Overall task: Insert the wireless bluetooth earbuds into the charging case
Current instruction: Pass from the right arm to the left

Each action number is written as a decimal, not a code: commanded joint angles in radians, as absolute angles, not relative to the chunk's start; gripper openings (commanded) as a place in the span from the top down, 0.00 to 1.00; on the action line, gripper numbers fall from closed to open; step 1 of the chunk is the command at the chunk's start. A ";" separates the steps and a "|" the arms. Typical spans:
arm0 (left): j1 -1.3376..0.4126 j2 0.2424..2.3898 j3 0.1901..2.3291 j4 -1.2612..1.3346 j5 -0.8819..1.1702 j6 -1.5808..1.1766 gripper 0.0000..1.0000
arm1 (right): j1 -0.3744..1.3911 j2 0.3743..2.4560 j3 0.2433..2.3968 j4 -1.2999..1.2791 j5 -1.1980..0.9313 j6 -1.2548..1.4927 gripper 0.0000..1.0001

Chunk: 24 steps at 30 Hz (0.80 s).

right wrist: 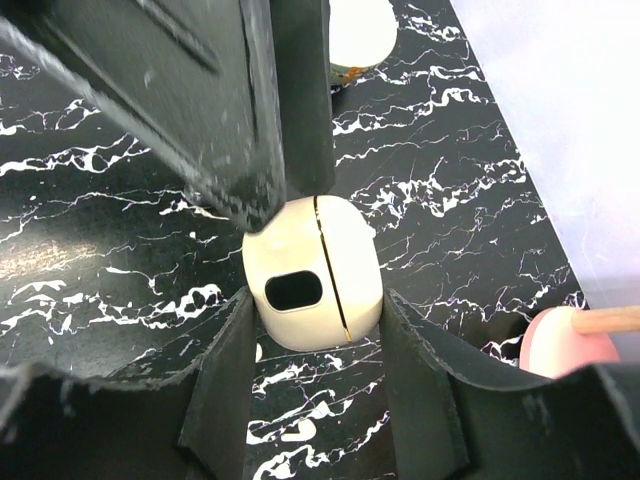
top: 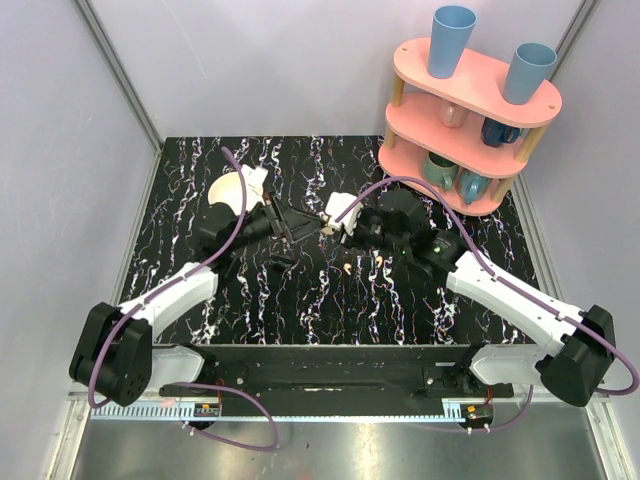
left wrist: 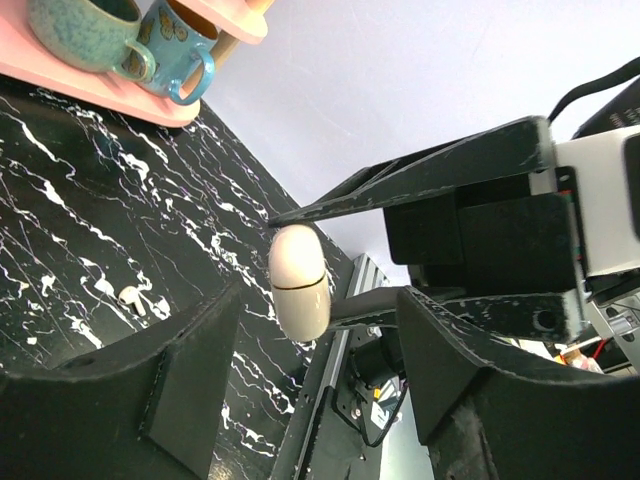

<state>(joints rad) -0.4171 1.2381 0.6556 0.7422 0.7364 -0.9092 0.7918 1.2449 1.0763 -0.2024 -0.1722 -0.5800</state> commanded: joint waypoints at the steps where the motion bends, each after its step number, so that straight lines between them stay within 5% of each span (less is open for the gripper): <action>1: -0.446 1.264 0.675 0.784 0.700 -0.877 0.34 | 0.805 1.204 1.078 -0.130 -0.166 -0.555 0.89; 15: -0.491 1.310 0.676 0.868 0.663 -0.888 0.53 | 0.808 1.197 1.072 -0.124 -0.176 -0.545 0.89; 24: -0.505 1.338 0.683 0.880 0.672 -0.900 0.58 | 0.810 1.186 1.065 -0.109 -0.181 -0.557 0.89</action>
